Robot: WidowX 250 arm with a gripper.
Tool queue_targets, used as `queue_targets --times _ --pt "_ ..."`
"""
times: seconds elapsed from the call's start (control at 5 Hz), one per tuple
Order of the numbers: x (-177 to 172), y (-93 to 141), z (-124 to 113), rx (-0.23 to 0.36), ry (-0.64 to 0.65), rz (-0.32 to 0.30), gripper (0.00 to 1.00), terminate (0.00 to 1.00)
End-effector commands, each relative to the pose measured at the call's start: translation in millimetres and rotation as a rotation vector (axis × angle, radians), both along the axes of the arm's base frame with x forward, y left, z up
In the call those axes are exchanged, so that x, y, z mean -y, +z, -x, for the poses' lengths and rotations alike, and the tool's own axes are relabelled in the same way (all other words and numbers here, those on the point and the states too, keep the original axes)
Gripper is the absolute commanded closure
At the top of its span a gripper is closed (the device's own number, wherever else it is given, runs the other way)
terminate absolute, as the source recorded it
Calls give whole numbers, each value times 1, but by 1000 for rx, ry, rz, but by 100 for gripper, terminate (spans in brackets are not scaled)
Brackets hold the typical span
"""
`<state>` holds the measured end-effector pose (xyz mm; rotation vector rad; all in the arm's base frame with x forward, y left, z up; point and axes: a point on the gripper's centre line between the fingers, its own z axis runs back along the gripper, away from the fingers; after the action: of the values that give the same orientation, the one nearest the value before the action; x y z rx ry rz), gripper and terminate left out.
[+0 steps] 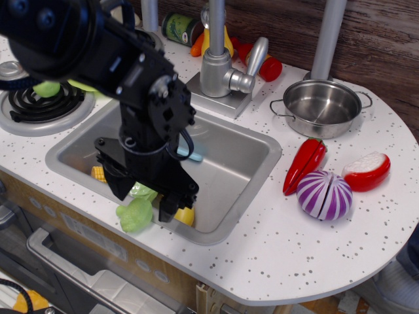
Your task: Put broccoli in pot or pan
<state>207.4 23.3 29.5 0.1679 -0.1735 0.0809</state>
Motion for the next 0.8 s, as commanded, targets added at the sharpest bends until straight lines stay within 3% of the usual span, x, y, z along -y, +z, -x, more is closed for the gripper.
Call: queue_targets --times 0.0,0.6 --pt "-11 -7 -13 15 5 3 0 0" --pt "-23 -7 12 -4 38 -9 0 0"
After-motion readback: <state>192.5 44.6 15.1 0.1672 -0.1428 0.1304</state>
